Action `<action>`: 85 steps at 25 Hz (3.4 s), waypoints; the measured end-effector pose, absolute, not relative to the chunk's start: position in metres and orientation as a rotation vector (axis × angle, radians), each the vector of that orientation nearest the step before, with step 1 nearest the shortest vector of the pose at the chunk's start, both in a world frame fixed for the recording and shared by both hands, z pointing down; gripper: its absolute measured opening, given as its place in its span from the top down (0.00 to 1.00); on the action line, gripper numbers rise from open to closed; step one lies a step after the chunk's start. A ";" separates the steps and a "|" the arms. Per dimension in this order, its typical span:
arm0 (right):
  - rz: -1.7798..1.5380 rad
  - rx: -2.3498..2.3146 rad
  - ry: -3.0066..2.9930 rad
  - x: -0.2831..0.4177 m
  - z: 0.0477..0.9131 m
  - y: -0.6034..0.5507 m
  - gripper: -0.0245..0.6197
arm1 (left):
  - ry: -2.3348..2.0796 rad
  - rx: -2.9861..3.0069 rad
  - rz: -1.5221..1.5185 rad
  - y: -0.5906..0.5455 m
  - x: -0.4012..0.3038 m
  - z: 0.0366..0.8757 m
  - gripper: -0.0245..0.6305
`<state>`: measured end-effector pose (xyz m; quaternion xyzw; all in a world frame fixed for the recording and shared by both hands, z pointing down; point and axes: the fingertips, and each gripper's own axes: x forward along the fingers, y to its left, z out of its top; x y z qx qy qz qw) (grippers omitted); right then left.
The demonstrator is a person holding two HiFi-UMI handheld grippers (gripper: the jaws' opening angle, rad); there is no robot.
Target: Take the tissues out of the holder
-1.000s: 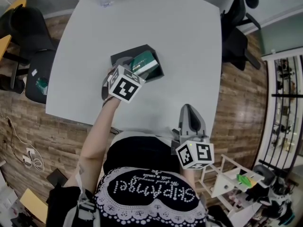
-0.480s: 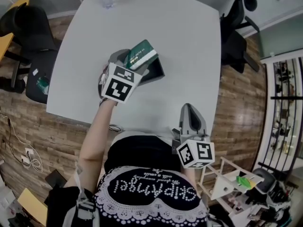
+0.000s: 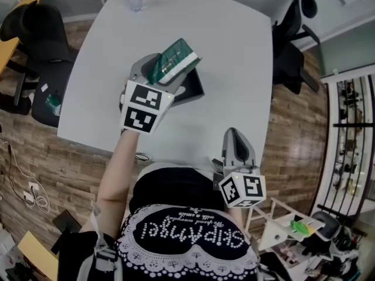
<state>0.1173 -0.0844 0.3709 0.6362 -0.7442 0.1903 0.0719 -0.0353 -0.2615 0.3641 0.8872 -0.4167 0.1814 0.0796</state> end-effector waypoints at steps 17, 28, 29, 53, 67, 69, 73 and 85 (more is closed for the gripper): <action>0.533 1.879 -2.291 0.110 0.364 -0.101 0.91 | -1.454 2.635 0.159 -0.242 -0.083 0.295 0.46; 0.493 1.943 -2.277 0.128 0.349 -0.104 0.91 | -1.516 2.572 0.038 -0.215 -0.102 0.283 0.46; 0.487 1.956 -2.274 0.130 0.347 -0.104 0.91 | -1.517 2.569 0.038 -0.212 -0.104 0.284 0.46; 0.413 2.090 -2.216 0.171 0.310 -0.090 0.91 | -1.537 2.515 0.046 -0.137 -0.122 0.297 0.46; 0.421 2.046 -2.188 0.171 0.327 -0.076 0.91 | -1.501 2.465 0.092 -0.118 -0.131 0.325 0.46; 0.418 2.035 -2.183 0.171 0.327 -0.074 0.91 | -1.493 2.456 0.095 -0.116 -0.130 0.328 0.46; 0.427 2.047 -2.168 0.176 0.331 -0.069 0.91 | -1.476 2.442 0.099 -0.115 -0.128 0.332 0.46; 0.408 2.033 -2.195 0.174 0.328 -0.068 0.91 | -1.453 2.465 0.088 -0.115 -0.119 0.327 0.46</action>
